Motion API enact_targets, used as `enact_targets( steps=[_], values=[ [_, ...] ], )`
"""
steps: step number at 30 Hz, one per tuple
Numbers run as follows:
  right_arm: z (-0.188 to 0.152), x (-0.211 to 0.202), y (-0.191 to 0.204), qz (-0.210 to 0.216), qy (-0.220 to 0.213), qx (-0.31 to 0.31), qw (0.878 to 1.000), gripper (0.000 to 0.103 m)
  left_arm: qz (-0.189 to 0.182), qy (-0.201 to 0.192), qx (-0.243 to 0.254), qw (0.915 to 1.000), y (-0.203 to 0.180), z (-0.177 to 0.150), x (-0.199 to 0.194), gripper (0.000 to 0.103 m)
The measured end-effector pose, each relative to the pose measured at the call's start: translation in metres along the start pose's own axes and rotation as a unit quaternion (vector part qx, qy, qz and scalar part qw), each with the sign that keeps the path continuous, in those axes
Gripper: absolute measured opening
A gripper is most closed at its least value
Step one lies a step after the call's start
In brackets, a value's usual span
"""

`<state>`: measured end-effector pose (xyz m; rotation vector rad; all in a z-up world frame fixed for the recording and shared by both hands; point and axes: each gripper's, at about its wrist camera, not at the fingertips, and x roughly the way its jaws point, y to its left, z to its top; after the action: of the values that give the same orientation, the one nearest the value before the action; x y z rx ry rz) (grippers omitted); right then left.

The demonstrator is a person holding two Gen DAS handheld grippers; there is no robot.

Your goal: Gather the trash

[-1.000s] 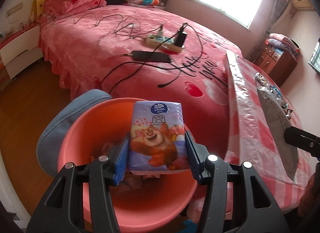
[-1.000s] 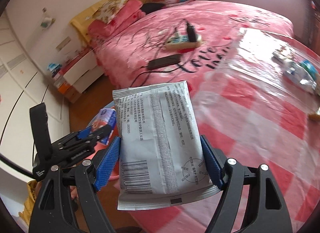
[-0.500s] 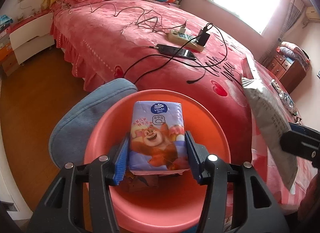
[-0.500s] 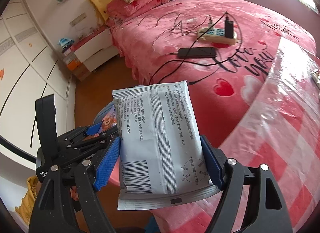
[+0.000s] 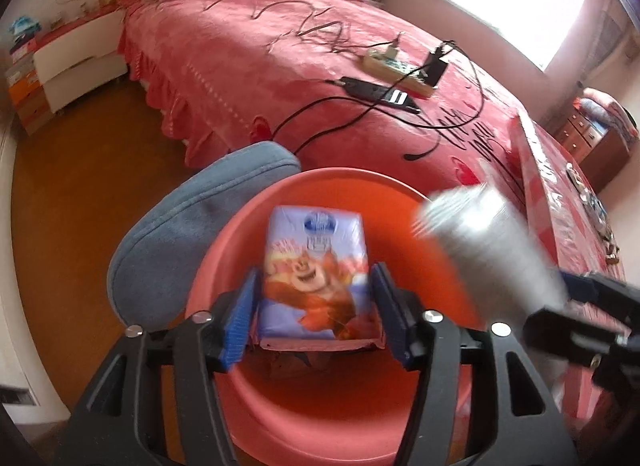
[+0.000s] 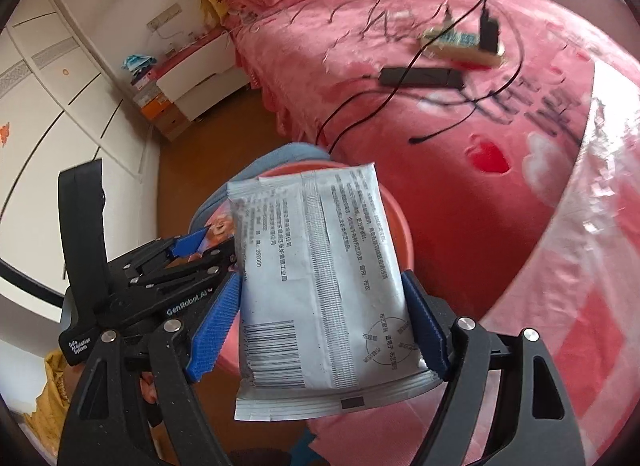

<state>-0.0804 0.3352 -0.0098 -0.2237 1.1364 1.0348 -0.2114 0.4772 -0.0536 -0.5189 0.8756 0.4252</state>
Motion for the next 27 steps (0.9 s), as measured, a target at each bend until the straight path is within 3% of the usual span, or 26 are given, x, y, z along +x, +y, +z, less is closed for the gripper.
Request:
enact_targets(
  steps=[2,11,27],
  values=[
    [-0.001,0.000,-0.004,0.008,-0.004,0.004,1.000,0.088,0.014,0.003,-0.006,0.9999,0.003,0.000,0.001,0.070],
    [-0.009,-0.033,-0.025,0.005,-0.045,0.008,0.999,0.088,0.029,-0.006,-0.006,0.9995,-0.005,0.002,-0.006,0.075],
    [-0.048,-0.102,-0.066,-0.048,-0.115,0.033,0.992,0.092,-0.002,-0.024,0.061,0.9979,-0.078,0.013,-0.028,0.077]
  ],
)
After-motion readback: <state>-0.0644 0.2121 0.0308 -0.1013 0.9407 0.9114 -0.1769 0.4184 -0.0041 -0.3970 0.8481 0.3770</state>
